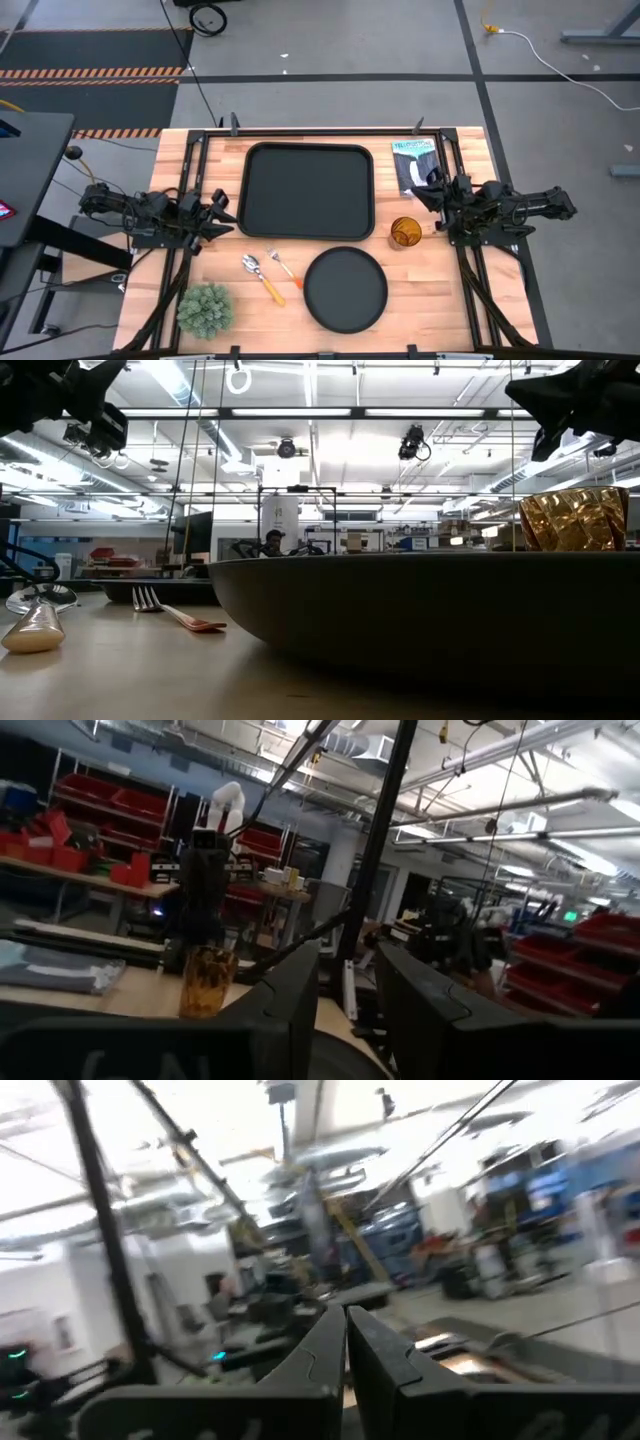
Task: Pick and place plate/cup/fork/spoon on tray
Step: Put the brown cup on the black tray
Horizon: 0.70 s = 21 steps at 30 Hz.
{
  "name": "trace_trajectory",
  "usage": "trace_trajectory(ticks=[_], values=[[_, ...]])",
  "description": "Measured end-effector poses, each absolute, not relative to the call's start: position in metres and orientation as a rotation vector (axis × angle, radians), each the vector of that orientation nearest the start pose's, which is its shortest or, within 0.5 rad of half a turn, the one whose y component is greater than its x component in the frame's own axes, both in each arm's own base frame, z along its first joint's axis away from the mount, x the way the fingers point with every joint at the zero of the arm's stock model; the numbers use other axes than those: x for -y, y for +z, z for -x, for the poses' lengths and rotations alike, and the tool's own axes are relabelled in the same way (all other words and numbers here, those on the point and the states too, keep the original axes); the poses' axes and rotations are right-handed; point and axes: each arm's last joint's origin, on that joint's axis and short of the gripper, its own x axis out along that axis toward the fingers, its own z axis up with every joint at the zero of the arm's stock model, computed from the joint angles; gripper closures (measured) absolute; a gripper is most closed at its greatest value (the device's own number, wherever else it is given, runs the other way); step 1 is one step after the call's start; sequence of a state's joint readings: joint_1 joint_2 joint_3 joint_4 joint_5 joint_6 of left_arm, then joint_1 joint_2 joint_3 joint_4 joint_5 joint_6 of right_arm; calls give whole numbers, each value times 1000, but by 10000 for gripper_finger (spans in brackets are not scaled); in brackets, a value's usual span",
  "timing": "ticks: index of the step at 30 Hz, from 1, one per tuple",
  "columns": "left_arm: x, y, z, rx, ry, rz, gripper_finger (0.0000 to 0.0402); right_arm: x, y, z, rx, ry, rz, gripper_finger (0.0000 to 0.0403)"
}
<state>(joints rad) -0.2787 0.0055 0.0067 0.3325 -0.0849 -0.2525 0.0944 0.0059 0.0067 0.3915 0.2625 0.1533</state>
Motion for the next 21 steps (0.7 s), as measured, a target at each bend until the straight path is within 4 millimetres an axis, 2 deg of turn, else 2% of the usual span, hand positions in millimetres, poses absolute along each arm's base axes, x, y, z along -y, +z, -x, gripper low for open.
trace_trajectory(ticks=[6,11,21], values=[[23,198,-89,335,-209,167,292,1,204,-88,414,-232,-92,380],[23,198,-89,341,-196,98,292,2,206,-87,432,-243,-119,380],[23,198,-89,339,-189,93,292,2,212,-84,508,-243,-178,380]])
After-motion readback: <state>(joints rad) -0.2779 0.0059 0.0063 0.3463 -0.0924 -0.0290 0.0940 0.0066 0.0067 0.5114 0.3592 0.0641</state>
